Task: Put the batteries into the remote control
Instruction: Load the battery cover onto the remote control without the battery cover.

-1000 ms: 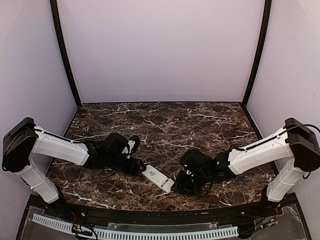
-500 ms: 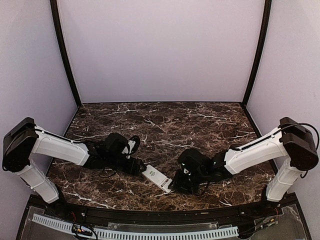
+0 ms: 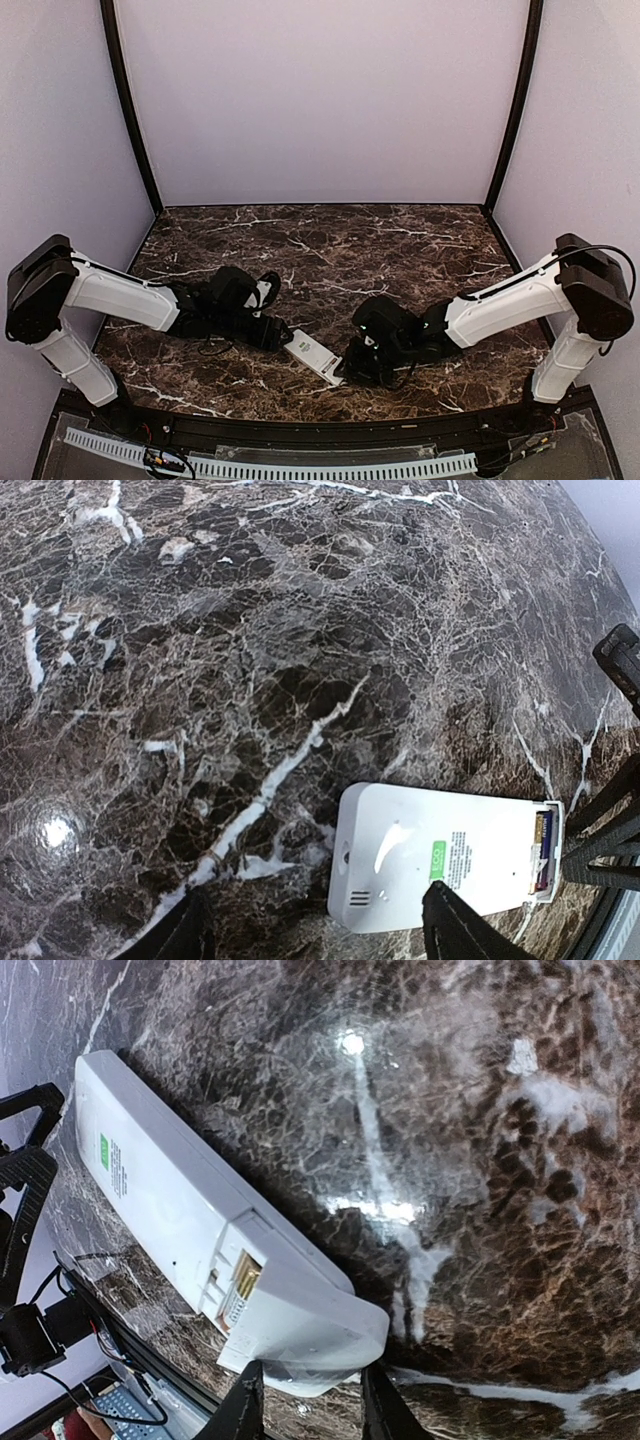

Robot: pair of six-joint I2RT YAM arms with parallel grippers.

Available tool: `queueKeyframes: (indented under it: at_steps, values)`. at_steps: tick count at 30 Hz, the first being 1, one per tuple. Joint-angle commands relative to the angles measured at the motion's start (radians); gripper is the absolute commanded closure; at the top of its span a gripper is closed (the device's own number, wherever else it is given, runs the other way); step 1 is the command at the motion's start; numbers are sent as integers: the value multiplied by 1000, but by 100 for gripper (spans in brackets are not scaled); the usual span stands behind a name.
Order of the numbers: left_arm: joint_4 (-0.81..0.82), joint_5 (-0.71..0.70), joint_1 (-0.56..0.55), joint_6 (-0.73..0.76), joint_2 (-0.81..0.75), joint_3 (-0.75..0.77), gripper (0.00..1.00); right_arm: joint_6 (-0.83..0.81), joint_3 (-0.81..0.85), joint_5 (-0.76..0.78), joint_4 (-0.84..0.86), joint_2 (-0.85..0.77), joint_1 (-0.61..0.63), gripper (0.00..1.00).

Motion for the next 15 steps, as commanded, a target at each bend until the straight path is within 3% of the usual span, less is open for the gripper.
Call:
queueKeyframes:
  at_steps: [1,15]
  values:
    - [5,10,3,18,4,6,30,4,27,24,2,20,-6,70]
    - [14,21,3,19,19,3,30,8,52,41,-4,17,-8,70]
